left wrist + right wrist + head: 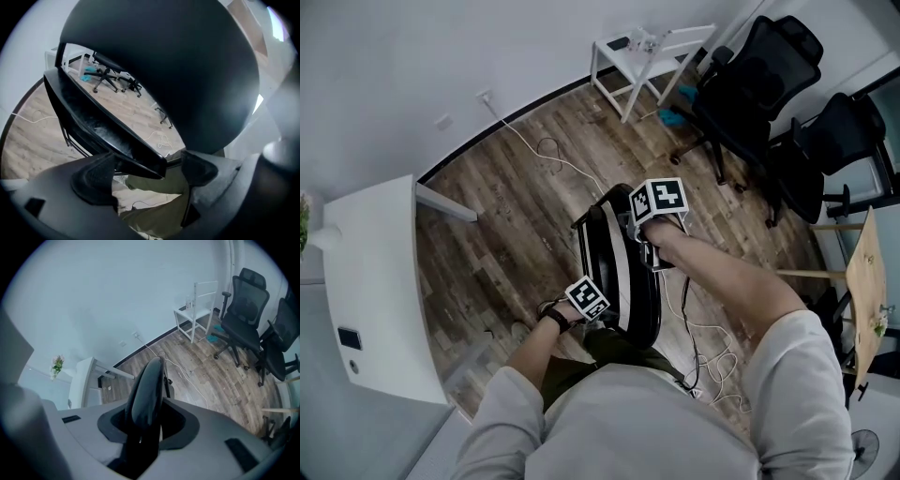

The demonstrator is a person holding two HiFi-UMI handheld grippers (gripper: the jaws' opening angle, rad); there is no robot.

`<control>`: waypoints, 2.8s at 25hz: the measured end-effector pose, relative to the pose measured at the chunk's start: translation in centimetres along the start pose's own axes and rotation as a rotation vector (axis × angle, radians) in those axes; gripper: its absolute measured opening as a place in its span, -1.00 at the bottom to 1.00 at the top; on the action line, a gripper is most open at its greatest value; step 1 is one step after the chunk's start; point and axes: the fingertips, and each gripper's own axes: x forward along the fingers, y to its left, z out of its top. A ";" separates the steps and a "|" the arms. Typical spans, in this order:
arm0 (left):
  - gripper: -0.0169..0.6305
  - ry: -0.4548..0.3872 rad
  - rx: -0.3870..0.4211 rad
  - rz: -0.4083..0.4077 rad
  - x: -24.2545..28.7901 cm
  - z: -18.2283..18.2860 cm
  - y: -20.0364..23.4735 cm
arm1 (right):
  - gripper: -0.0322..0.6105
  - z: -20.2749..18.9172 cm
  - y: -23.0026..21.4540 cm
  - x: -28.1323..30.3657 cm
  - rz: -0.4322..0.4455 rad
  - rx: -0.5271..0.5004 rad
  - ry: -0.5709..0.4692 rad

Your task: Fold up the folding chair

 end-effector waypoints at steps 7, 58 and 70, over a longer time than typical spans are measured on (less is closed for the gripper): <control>0.40 -0.457 -0.225 -0.122 -12.7 6.3 -9.6 | -0.46 0.0 2.1 0.8 -0.009 -0.016 0.020; -0.14 -0.527 -0.451 0.498 -40.4 -28.1 1.7 | -0.53 -1.1 49.2 19.1 -0.200 -0.207 0.035; -0.18 -0.574 -0.486 0.509 -46.7 -35.4 4.7 | -0.46 -0.9 58.9 23.7 -0.188 -0.263 0.058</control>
